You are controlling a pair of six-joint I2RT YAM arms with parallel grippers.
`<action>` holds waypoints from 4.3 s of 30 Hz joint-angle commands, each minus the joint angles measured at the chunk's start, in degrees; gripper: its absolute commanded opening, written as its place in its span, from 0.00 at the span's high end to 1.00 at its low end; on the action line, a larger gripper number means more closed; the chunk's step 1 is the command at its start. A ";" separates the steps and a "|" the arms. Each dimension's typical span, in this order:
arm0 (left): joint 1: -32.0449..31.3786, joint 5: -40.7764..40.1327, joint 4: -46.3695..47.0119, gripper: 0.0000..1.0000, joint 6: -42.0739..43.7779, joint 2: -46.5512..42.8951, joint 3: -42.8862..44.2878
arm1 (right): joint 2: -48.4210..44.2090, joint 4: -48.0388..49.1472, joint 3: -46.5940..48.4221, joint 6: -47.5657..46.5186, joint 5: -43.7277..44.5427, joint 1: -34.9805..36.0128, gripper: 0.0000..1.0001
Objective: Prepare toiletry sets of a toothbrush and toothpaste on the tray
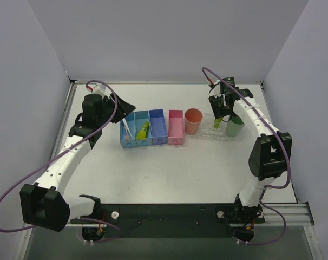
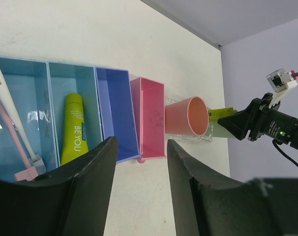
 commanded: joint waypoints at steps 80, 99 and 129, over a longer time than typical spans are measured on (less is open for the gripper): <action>-9.60 -5.18 -33.26 0.44 31.72 39.80 29.48 | -20.72 5.61 -10.10 7.73 -6.11 -2.24 0.43; -9.69 -4.92 -33.61 0.62 31.37 39.19 29.83 | -22.13 5.70 -11.07 7.38 -5.84 -2.15 0.44; -12.06 -0.44 -18.15 0.70 28.46 12.74 19.73 | -19.94 3.94 0.61 25.13 -28.41 1.53 0.43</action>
